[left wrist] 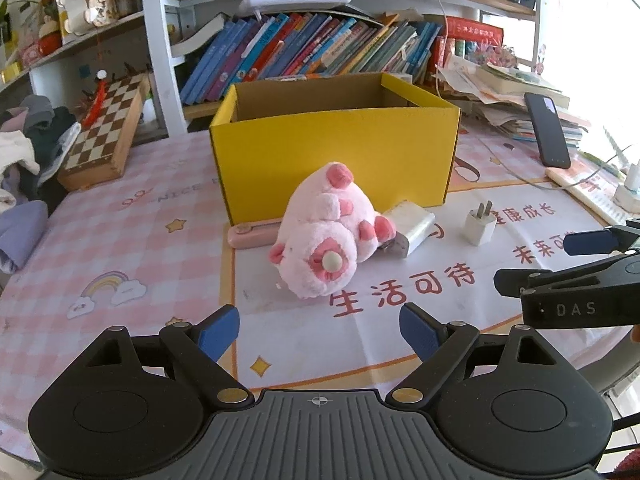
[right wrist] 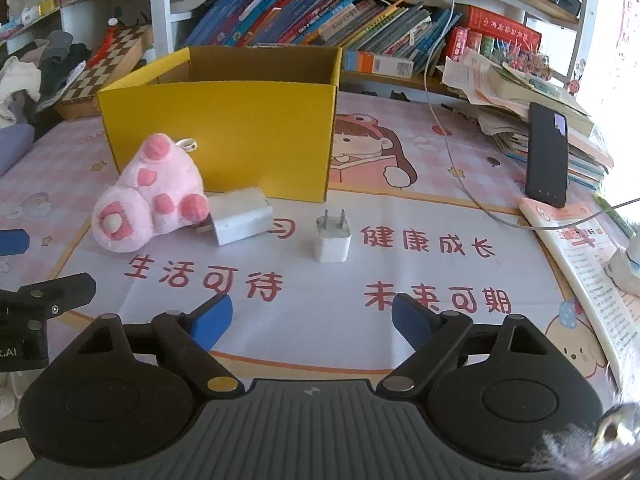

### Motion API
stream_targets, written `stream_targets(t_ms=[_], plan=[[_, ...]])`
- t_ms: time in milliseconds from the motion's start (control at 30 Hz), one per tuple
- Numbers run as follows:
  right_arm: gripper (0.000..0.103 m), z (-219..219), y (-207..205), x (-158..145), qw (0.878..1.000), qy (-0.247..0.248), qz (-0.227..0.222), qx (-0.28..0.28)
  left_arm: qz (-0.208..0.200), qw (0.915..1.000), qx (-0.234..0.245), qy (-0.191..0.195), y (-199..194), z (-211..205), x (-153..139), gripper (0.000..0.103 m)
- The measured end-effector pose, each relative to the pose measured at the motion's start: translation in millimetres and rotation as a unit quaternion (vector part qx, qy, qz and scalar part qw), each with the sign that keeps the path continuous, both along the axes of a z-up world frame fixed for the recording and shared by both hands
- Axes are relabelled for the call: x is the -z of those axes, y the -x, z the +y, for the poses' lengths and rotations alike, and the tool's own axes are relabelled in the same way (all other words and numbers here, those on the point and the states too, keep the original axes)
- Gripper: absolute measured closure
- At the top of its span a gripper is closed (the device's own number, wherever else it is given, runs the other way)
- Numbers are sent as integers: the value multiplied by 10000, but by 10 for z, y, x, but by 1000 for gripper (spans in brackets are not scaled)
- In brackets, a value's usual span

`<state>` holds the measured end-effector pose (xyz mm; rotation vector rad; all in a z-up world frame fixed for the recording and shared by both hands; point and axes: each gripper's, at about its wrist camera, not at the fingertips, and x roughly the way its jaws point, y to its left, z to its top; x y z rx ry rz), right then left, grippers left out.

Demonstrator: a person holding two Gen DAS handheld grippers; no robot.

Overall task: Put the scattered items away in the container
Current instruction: 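Move the left tool onto the pink plush pig while the right gripper grasps the white plug charger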

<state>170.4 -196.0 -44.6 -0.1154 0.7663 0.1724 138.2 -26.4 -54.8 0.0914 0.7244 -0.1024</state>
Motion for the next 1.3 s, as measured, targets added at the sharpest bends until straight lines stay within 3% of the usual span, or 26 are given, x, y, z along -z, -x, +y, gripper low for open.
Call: stream_targets(t_ms=[967, 1300], plan=[[43, -57, -792, 187, 9988, 58, 459, -161, 59, 9995, -304, -52, -635, -21, 122, 20], [46, -62, -949, 242, 9983, 58, 566, -137, 111, 9996, -201, -140, -754, -66, 165, 20]])
